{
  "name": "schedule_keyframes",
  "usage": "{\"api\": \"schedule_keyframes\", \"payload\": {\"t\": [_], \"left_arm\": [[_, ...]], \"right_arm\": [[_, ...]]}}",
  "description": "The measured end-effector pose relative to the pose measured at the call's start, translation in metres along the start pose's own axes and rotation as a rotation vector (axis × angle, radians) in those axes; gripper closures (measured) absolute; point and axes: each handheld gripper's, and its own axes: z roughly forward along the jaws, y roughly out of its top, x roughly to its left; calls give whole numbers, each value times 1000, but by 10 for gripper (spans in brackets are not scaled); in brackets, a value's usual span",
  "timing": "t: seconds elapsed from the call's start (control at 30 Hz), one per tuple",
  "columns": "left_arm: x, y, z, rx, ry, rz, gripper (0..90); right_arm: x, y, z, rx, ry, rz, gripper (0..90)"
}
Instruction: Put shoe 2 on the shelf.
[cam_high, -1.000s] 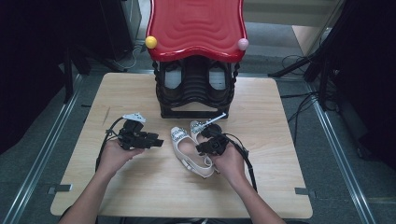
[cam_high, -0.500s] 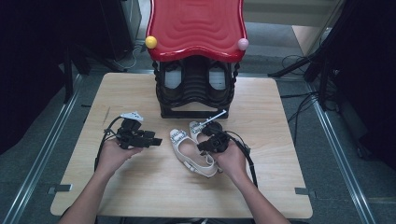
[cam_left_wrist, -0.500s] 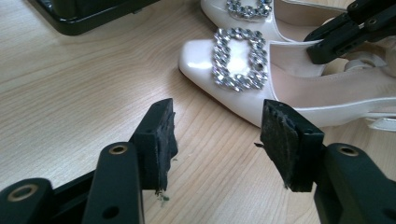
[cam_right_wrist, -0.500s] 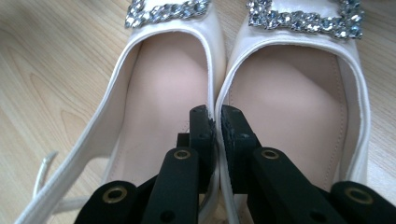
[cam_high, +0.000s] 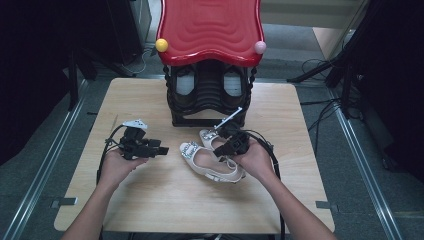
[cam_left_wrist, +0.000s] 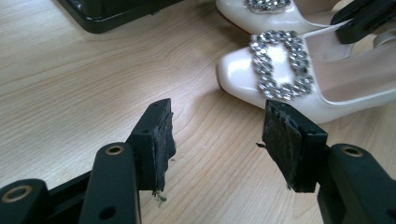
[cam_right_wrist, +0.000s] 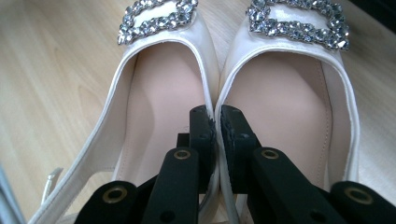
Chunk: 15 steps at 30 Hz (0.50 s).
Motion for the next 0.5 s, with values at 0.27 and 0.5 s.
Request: {"api": "schedule_keyframes", "payload": {"t": [0.27, 0.5], "left_arm": [[10, -8, -8, -5, 30, -25, 426], [12, -14, -13, -20, 42, -42, 426]], "right_arm": [[0, 18, -14, 61, 102, -298, 851], [7, 38, -31, 84, 146, -392, 851]]}}
